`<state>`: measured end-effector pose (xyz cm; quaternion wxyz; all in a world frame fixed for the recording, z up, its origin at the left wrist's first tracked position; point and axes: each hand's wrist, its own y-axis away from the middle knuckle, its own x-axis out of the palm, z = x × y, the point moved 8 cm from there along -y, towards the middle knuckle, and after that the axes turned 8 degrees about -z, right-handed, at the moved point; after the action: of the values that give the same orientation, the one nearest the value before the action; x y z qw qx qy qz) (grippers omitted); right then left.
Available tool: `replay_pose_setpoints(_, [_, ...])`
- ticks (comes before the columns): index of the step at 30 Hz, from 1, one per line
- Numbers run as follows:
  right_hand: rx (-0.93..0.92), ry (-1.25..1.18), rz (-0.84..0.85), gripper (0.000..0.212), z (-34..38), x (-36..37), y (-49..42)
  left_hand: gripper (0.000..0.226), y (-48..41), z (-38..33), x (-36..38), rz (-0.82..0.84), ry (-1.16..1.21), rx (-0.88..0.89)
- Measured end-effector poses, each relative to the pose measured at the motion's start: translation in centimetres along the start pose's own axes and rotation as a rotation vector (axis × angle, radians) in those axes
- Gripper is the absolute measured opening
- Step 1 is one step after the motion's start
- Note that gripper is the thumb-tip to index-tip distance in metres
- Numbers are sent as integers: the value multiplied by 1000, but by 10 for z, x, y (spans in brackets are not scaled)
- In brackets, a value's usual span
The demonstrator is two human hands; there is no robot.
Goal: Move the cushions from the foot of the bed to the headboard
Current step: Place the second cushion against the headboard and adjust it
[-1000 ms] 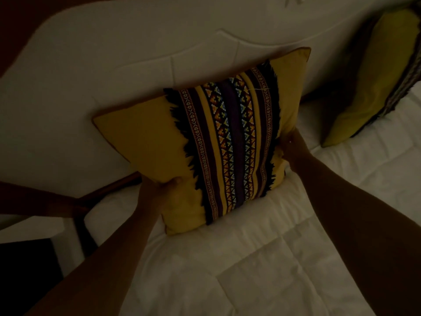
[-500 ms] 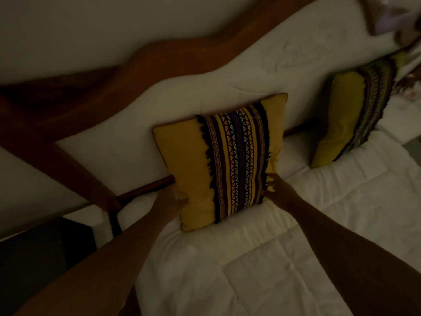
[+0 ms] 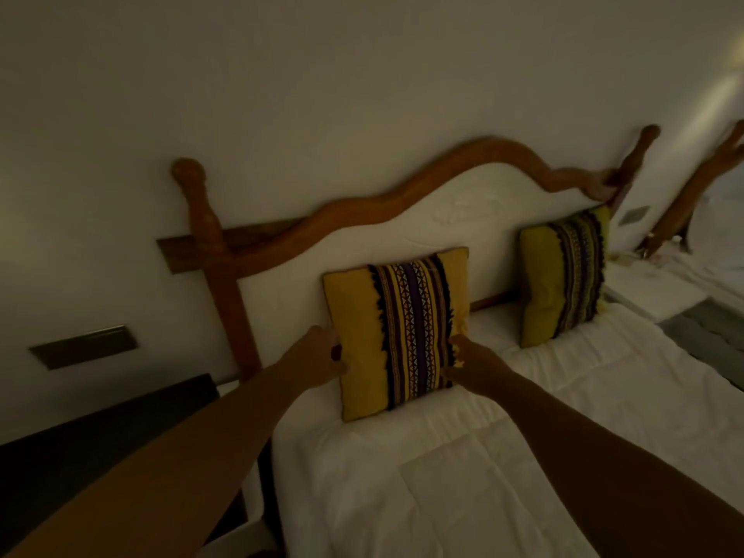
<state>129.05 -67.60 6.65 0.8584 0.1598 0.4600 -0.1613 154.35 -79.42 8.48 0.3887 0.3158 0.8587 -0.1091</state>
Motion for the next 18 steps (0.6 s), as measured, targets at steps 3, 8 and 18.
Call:
replay_pose_setpoints(3, [-1,-6,-13,66,11,-10,38,64,32,-22,-7,-9,-105,-27])
replay_pose_setpoints(8, [-61,37,-76,65,20,-25,91,86,78,-42,3,52,-205,-50])
replay_pose_setpoints(18, [-115,83,-101,57,8,-39,143,85,140,-51,29,40,-246,-44])
